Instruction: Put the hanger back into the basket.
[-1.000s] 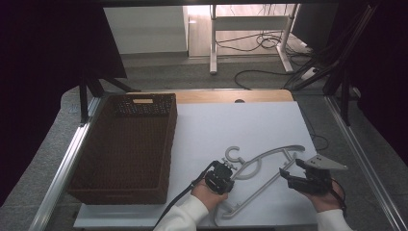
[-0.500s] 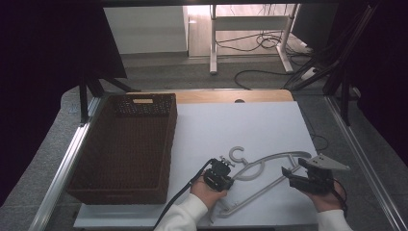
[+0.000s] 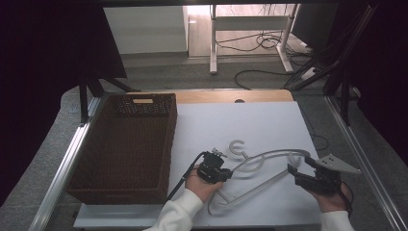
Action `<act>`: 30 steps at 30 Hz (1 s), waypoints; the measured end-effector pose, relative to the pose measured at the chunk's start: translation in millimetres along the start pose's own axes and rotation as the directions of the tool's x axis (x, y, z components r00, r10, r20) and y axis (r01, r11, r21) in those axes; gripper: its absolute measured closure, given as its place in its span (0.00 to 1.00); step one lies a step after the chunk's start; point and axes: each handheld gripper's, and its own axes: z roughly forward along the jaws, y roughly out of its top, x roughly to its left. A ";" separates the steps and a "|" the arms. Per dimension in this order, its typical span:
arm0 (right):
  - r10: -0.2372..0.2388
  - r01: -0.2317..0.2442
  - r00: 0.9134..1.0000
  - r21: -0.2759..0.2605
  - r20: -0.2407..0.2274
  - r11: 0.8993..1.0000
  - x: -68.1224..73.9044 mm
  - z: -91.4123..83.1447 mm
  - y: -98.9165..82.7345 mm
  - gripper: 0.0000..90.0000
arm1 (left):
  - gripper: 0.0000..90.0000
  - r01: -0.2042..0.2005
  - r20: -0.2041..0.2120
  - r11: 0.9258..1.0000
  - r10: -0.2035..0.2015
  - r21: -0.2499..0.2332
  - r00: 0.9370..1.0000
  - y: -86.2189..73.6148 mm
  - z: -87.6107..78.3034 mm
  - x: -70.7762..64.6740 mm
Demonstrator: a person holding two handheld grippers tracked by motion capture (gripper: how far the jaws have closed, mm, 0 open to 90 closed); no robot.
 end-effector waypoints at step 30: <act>0.055 -0.048 0.995 -0.084 0.082 0.995 -12.9 -15.1 -0.3 0.32 | 0.92 -0.002 0.047 0.983 0.011 -0.184 0.999 29.6 -68.5 6.2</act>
